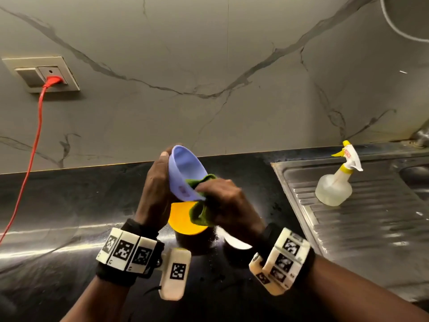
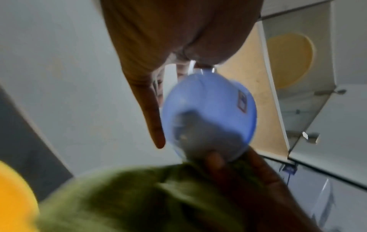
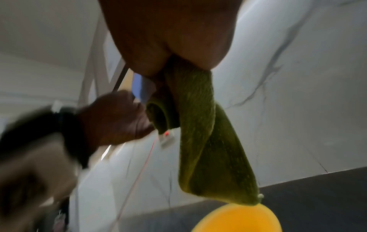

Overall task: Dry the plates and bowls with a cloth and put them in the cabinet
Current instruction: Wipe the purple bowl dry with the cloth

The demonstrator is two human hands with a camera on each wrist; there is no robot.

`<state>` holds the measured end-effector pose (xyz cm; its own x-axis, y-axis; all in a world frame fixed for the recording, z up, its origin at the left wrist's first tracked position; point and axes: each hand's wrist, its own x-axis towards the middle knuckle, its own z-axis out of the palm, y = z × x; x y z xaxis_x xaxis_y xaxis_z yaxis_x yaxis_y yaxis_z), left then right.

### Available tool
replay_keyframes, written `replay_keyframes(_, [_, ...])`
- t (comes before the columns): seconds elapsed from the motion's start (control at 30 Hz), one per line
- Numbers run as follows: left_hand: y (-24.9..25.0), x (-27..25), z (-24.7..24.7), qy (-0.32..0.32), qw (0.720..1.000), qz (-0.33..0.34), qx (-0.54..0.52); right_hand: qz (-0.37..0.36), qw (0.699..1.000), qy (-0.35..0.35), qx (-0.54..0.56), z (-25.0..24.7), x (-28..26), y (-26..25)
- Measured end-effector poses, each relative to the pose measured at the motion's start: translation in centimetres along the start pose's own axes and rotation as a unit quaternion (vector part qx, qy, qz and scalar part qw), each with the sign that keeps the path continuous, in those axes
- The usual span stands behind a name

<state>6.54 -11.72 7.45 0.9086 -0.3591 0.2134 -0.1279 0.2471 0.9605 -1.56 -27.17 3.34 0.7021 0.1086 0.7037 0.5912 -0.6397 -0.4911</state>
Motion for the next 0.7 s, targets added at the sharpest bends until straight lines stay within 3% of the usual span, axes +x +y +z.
replay_keyframes(0.03, [0.4,0.1,0.0,0.008,0.998,0.014,0.058,0.03,0.998,0.004,0.057,-1.2,0.6,0.2])
replay_keyframes(0.07, [0.5,0.3,-0.4,-0.015,0.995,0.019,0.1,0.07,0.99,-0.003,0.121,-2.5,1.1,0.3])
replay_keyframes(0.13, [1.2,0.4,-0.9,-0.086,0.972,0.088,0.2,0.141,0.964,-0.036,0.223,-4.9,2.3,0.4])
replay_keyframes(0.2, [1.3,0.4,-1.5,-0.134,0.946,0.15,0.253,0.192,0.944,-0.077,0.256,-6.1,2.9,0.8])
replay_keyframes(0.33, [1.5,0.6,-1.7,-0.195,0.928,0.153,0.277,0.244,0.917,-0.173,0.264,-6.3,2.2,1.3])
replay_keyframes(0.43, [1.4,0.5,-1.6,-0.232,0.908,0.123,0.326,0.269,0.912,-0.127,0.283,-6.1,1.8,1.5])
replay_keyframes(0.57, [0.5,0.5,-1.9,-0.186,0.936,0.092,0.284,0.27,0.927,-0.01,0.259,-5.5,2.0,1.2])
replay_keyframes(0.7, [0.0,0.2,-0.9,-0.136,0.944,0.103,0.282,0.227,0.948,0.1,0.2,-3.0,1.7,-1.0])
